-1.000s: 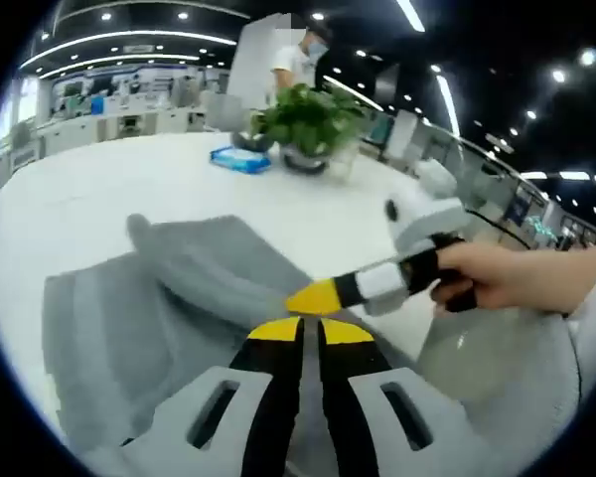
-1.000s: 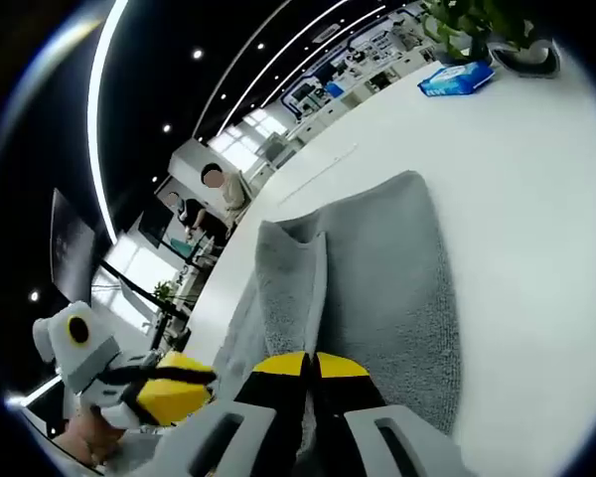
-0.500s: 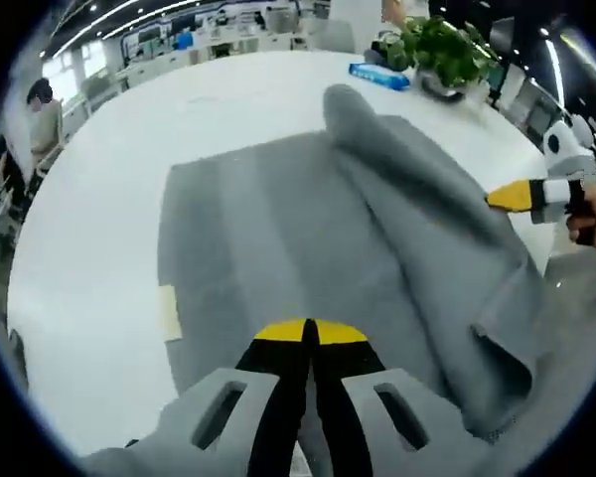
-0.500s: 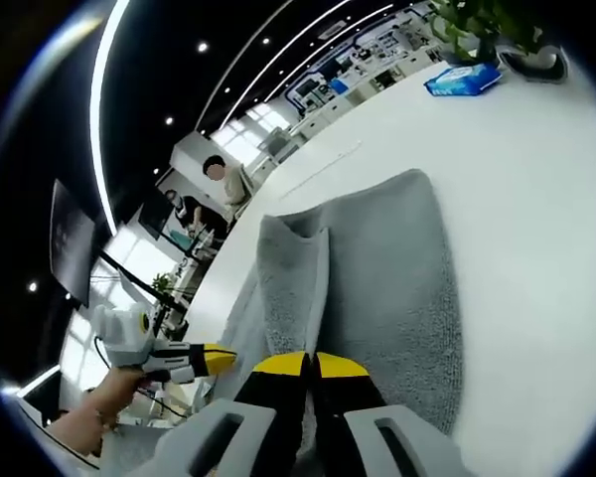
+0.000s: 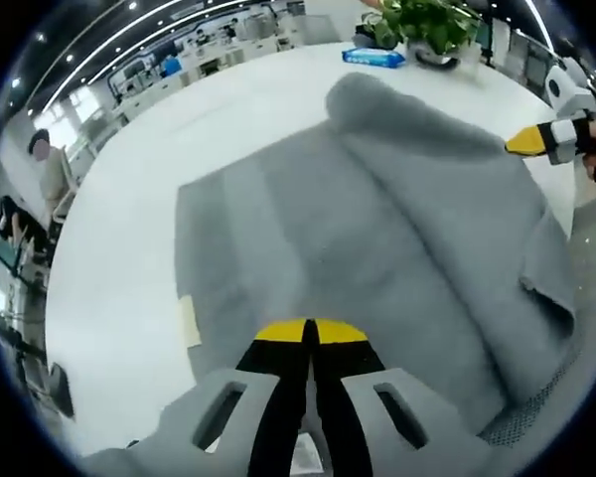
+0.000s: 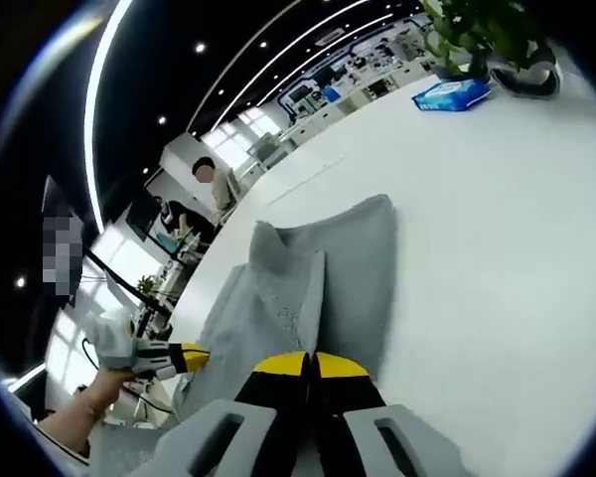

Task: Open the folded towel by lifting each exposed corner and separating the folded layers until the towel lies flat within the target outline without major curled edges

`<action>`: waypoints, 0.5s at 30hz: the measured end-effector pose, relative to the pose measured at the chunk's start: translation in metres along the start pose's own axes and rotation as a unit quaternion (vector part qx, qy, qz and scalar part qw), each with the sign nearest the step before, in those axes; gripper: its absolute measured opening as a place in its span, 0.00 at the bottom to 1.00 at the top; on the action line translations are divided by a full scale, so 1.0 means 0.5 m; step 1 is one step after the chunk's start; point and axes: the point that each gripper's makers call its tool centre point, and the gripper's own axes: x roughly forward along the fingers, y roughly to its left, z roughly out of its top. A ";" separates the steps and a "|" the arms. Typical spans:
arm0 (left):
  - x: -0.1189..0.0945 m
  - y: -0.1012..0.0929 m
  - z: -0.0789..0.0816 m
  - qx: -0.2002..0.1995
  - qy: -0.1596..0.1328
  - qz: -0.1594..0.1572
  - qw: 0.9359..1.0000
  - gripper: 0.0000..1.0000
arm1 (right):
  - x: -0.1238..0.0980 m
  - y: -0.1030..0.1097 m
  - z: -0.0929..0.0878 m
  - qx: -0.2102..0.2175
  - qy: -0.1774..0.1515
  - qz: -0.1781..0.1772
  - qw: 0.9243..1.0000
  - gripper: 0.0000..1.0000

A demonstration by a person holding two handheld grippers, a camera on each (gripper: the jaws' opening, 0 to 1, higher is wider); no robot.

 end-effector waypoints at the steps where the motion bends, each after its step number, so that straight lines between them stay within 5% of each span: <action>1: -0.002 0.010 -0.004 -0.002 0.002 0.004 1.000 0.00 | 0.000 0.000 0.001 -0.002 0.000 -0.001 1.000 0.00; 15: -0.014 0.111 -0.044 -0.039 0.012 0.039 0.998 0.00 | -0.015 -0.030 0.004 -0.007 -0.001 -0.029 1.000 0.00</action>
